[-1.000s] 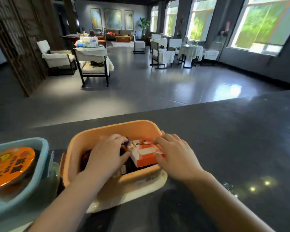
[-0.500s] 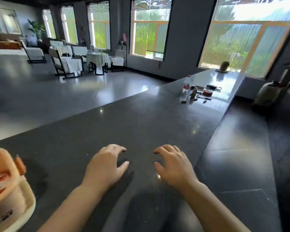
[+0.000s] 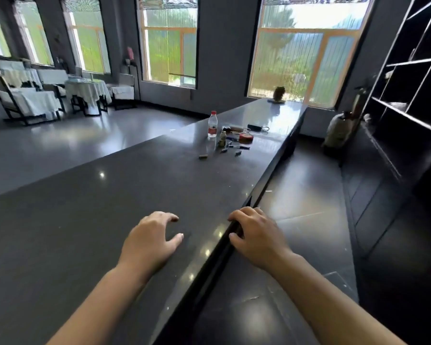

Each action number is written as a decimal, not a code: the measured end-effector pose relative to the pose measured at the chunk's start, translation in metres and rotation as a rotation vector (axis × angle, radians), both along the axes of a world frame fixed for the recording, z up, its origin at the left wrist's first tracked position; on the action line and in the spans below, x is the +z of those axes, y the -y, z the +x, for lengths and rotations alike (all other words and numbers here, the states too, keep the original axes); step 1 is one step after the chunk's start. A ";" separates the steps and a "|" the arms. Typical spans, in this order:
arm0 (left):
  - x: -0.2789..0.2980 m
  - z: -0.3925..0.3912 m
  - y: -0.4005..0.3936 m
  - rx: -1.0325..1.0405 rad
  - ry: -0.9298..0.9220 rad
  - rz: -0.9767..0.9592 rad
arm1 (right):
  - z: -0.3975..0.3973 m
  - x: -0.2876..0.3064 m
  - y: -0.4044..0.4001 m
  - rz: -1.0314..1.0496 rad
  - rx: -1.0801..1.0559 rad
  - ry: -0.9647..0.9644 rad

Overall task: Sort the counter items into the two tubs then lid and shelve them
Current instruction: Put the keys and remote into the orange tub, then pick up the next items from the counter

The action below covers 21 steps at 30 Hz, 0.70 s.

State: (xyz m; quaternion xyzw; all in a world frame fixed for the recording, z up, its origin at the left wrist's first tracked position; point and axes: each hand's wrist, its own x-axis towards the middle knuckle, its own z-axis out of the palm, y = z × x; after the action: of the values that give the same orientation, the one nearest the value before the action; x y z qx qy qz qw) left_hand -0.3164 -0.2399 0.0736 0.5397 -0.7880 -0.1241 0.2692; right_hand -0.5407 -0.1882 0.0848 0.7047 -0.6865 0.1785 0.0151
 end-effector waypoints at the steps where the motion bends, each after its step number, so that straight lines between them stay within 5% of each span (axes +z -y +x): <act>1: -0.001 -0.014 0.012 -0.006 0.006 -0.006 | -0.013 -0.001 0.011 -0.002 -0.007 0.004; 21: -0.039 -0.251 0.305 0.091 -0.008 0.114 | -0.264 -0.037 0.304 0.103 -0.127 0.095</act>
State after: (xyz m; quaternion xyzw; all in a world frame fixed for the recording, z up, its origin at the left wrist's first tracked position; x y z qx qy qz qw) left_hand -0.5669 -0.5451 0.0343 0.5890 -0.7530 -0.1586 0.2466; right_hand -0.8045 -0.4918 0.0478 0.6503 -0.7381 0.1749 -0.0422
